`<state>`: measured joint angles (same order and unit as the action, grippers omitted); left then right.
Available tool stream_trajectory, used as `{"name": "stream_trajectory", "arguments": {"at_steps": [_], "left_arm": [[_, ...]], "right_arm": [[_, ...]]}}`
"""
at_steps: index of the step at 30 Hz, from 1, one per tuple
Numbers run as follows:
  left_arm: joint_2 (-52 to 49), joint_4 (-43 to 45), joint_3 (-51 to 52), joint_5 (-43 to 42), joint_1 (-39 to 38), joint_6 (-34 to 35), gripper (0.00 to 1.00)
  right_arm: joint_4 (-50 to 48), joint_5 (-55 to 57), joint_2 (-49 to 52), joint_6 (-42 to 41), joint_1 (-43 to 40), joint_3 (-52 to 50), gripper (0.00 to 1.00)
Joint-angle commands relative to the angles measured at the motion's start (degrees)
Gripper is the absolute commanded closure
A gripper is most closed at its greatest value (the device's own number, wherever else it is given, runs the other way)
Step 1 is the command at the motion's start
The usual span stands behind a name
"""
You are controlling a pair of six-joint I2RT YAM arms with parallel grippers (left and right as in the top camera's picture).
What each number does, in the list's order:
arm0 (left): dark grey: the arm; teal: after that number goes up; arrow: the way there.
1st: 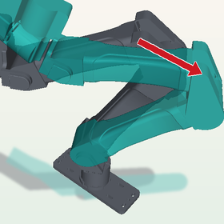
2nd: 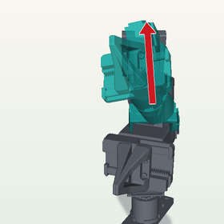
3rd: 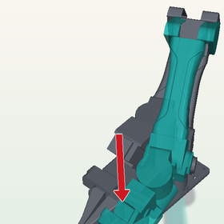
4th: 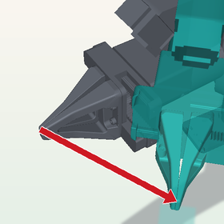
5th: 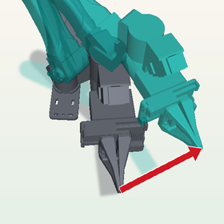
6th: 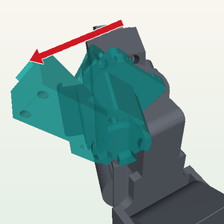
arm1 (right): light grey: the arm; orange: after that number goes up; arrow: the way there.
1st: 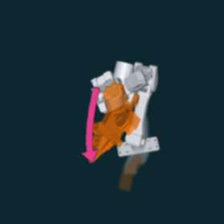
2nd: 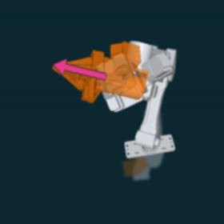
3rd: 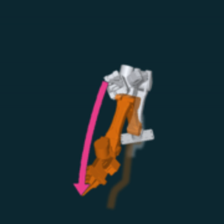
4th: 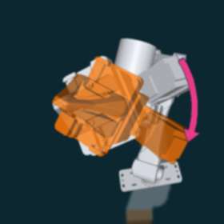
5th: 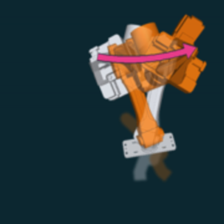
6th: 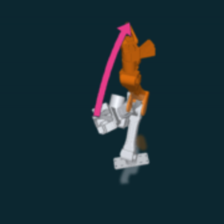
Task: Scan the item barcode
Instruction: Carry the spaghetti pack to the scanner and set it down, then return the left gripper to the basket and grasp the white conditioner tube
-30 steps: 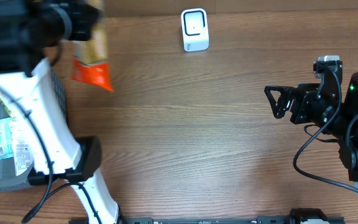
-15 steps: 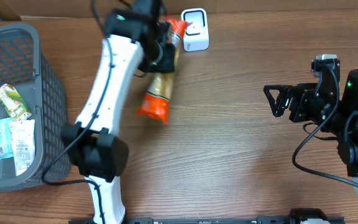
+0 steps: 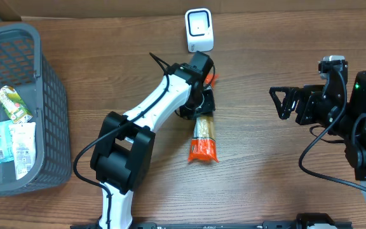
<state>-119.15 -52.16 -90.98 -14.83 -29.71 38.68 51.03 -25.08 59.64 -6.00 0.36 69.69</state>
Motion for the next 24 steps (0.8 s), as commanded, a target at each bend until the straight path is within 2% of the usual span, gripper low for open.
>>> {"name": "stream_trajectory", "arguments": {"at_steps": [1,7,12,16,17,20,24], "left_arm": [[1.9,1.0,-0.6,-1.9,0.3,3.7,0.0],[1.9,0.9,-3.2,-8.3,2.4,-4.1,0.0],[2.1,-8.1,-14.8,-7.7,5.1,-10.3,0.0],[2.8,-20.0,-28.5,2.3,6.5,-12.5,0.0],[3.7,-26.1,-35.8,9.8,7.0,-12.6,0.0],[7.4,-33.9,-45.2,20.2,8.5,-12.6,0.0],[13.4,-38.9,-48.0,29.3,13.8,-12.3,0.0]], "right_arm": [[-0.2,0.0,0.0,-0.2,-0.3,1.8,0.0],[-0.2,0.0,0.0,-0.2,-0.3,1.8,0.0],[-0.2,0.0,0.0,-0.2,-0.3,1.8,0.0],[-0.2,0.0,0.0,-0.2,-0.3,1.8,0.0],[-0.2,0.0,0.0,-0.2,-0.3,1.8,0.0],[-0.2,0.0,0.0,-0.2,-0.3,1.8,0.0],[-0.2,0.0,0.0,-0.2,-0.3,1.8,0.0]]}}
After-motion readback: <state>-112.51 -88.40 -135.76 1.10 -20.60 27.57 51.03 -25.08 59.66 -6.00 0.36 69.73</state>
